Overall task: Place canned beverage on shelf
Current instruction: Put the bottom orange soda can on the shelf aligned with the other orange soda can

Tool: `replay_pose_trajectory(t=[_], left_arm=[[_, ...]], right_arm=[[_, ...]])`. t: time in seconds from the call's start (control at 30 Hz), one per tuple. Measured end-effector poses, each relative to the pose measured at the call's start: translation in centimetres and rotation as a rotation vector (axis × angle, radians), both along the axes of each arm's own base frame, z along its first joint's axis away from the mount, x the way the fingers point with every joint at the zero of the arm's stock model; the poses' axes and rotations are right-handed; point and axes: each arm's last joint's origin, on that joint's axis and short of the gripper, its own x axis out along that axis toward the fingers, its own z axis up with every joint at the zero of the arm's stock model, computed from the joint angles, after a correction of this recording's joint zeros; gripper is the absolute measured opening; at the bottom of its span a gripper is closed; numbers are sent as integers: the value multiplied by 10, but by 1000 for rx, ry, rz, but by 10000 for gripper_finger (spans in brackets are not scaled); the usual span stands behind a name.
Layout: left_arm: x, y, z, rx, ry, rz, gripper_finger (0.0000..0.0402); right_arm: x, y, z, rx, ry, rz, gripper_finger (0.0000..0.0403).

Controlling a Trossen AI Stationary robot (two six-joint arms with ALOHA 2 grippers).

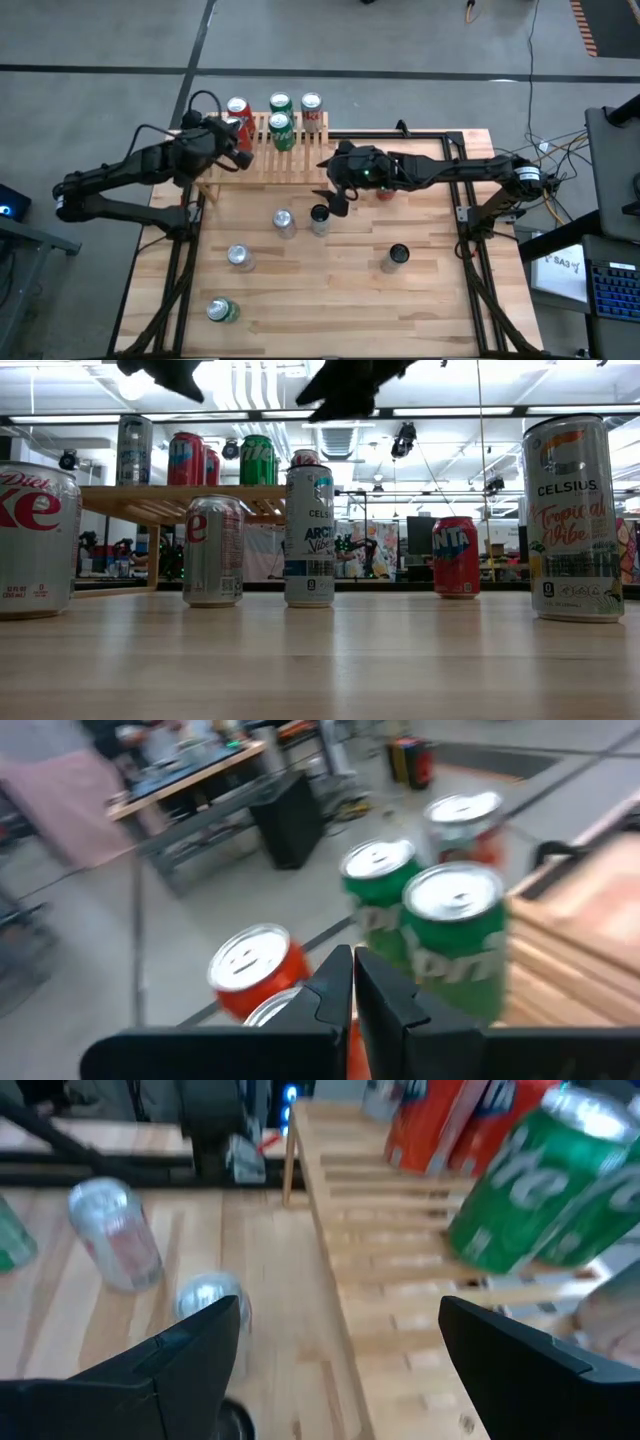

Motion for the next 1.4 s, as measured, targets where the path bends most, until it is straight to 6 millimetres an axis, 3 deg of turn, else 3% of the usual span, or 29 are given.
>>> replay_pose_trajectory(t=[0.2,0.6,0.73,1.0,1.13,1.23,1.4], left_arm=[[-11,-9,9,-5,-46,-192,0],[-42,-21,-12,36,-88,-274,0],[-48,-22,-12,47,-95,-280,0],[-53,-23,-10,65,-84,-289,0],[-44,-21,-14,49,-61,-267,0],[-31,-15,-14,66,-1,-151,0],[-17,-8,3,27,100,-192,0]], right_arm=[[4,0,29,-15,-86,8,329],[40,-7,60,-123,-108,45,307],[49,-14,76,-128,-139,29,266],[64,-32,95,-136,-192,-21,137],[63,-39,95,-151,-171,-29,67],[61,-41,93,-155,-142,-32,22],[57,-43,92,-144,-108,-37,13]])
